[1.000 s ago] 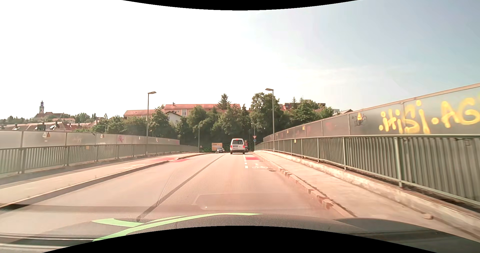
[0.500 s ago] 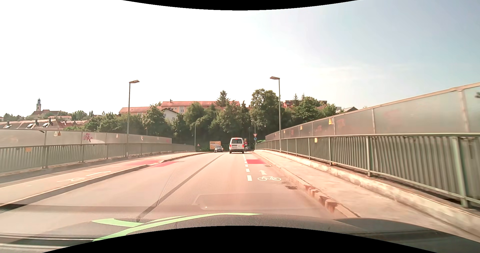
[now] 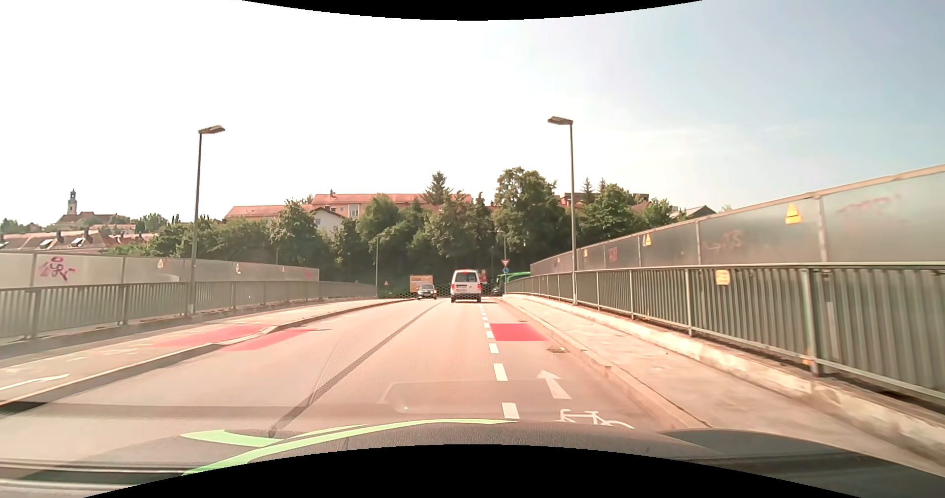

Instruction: Follow the waypoints while adhering to traffic rules and regulations

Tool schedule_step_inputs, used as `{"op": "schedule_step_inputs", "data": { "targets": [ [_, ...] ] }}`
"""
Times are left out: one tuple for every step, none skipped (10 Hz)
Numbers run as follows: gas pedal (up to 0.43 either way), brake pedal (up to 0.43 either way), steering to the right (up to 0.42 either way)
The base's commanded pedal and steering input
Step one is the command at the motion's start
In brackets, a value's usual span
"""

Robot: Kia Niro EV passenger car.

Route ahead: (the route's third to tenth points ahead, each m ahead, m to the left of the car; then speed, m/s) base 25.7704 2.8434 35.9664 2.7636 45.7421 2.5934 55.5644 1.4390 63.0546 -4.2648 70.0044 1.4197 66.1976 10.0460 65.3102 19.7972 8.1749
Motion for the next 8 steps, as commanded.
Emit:
{"op": "schedule_step_inputs", "data": {
  "targets": [
    [0.150, 0.000, 0.000],
    [0.150, 0.000, 0.000],
    [0.138, 0.000, 0.000],
    [0.130, 0.000, 0.000],
    [0.110, 0.000, 0.000],
    [0.098, 0.000, 0.000],
    [0.067, 0.000, 0.001],
    [0.000, 0.000, 0.000]
  ]
}}
